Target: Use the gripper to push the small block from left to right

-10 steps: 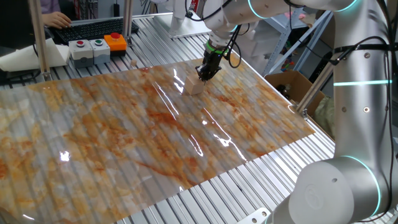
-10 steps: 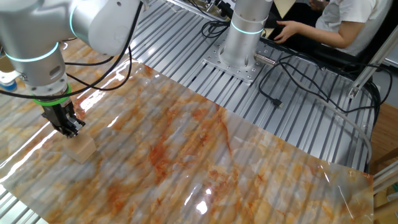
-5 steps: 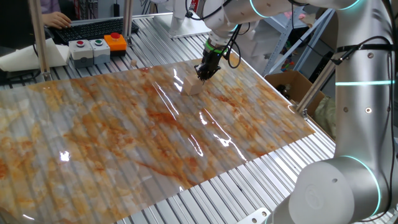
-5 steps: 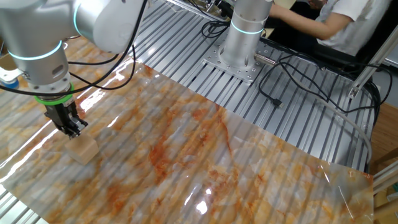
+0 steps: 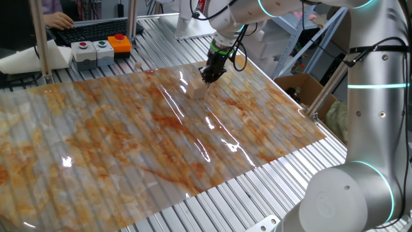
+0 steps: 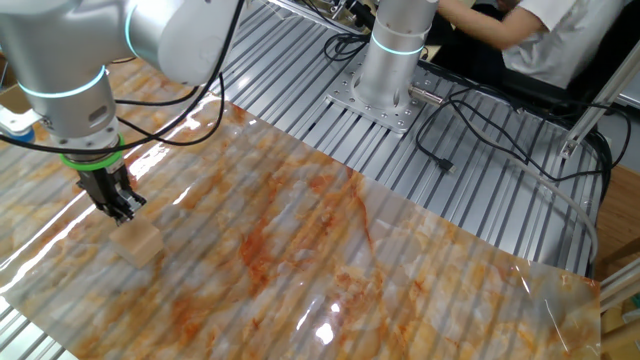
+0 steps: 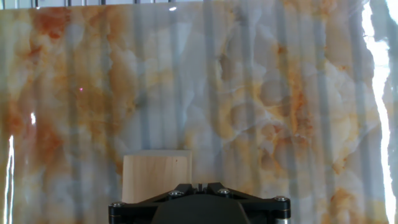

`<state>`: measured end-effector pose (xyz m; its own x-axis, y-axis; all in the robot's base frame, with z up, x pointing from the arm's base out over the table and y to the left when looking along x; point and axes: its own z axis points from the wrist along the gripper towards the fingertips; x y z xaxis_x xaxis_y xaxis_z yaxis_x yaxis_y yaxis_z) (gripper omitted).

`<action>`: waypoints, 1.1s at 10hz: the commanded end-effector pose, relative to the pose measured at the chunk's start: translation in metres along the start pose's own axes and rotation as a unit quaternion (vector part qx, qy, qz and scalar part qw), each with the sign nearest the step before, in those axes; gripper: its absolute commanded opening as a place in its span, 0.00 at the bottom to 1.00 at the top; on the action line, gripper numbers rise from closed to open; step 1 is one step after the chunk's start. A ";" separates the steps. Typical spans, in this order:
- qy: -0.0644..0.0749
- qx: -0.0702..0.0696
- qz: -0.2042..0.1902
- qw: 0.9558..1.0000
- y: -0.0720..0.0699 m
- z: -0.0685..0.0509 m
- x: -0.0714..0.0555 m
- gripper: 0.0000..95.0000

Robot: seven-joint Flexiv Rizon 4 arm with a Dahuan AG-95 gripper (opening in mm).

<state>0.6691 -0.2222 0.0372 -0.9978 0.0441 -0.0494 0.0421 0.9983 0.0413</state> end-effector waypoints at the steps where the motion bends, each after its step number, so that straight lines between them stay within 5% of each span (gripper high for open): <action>1: 0.000 0.000 0.005 1.000 0.004 0.001 0.002 0.00; 7: -0.006 0.007 0.012 1.000 0.015 0.003 0.003 0.00; 9: -0.011 0.022 0.003 1.000 0.013 0.004 -0.004 0.00; 11: -0.009 0.020 0.001 1.000 0.010 0.003 -0.014 0.00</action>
<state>0.6837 -0.2123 0.0357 -0.9967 0.0437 -0.0685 0.0437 0.9990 0.0013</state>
